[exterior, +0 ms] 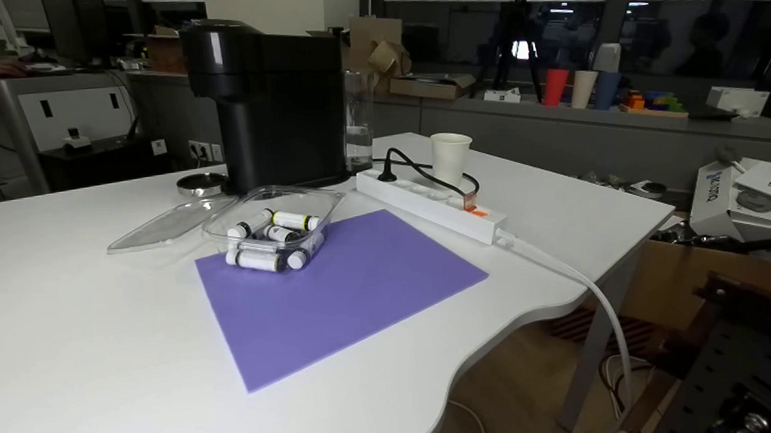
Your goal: Remove one bottle from the box and put it on the table
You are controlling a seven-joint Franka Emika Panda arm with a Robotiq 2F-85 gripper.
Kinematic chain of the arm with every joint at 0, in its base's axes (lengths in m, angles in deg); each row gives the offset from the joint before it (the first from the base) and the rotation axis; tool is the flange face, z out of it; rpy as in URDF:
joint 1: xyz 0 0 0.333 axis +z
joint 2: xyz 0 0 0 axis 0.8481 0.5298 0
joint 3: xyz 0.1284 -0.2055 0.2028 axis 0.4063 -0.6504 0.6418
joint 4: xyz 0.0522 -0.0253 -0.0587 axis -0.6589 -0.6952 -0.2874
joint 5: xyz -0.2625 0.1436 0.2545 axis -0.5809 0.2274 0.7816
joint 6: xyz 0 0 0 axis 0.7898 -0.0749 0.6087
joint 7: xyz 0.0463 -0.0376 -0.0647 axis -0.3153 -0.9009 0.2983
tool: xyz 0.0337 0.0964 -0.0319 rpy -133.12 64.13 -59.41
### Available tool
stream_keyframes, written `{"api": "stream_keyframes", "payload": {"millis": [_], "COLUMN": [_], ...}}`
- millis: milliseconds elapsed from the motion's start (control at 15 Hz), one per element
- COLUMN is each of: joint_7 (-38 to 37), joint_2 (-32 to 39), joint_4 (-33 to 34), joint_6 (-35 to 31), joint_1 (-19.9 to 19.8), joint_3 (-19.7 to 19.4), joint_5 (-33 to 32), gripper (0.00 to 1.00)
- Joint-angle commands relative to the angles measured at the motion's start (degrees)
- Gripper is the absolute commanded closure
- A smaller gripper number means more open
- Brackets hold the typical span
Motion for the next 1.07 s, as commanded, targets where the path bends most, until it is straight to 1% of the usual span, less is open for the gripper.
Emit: {"api": "stream_keyframes", "payload": {"millis": [0, 133, 267, 333, 467, 533, 667, 733, 800, 867, 1000], "joint_7": [8.7, 12.6, 14.9, 15.0, 13.7, 12.8, 8.9, 12.2, 11.3, 10.9, 10.7], "joint_2": [11.9, 16.1, 18.6, 19.5, 20.5, 20.6, 20.8, 21.7, 21.9, 22.0, 21.9], "joint_4": [11.3, 14.5, 15.4, 15.0, 12.7, 11.0, 8.4, 10.7, 9.9, 9.3, 9.1], "joint_6": [6.0, 6.2, 3.9, 1.5, -6.1, -11.1, -20.5, -15.0, -18.1, -19.4, -20.1], "joint_1": [0.7, 0.9, 1.5, 1.9, 2.6, 2.6, 2.4, 2.4, 2.4, 2.3, 2.2], "joint_3": [-0.9, 0.3, 1.9, 2.6, 3.6, 3.9, 4.0, 4.4, 4.4, 4.4, 4.4], "joint_5": [-1.8, -3.9, -7.1, -9.6, -14.4, -15.7, -14.2, -13.7, -13.7, -13.7, -13.7], "gripper": [0.00, 0.00, 0.00, 0.00, 0.00, 0.00, 0.00, 0.00, 0.00, 0.00, 0.00]}}
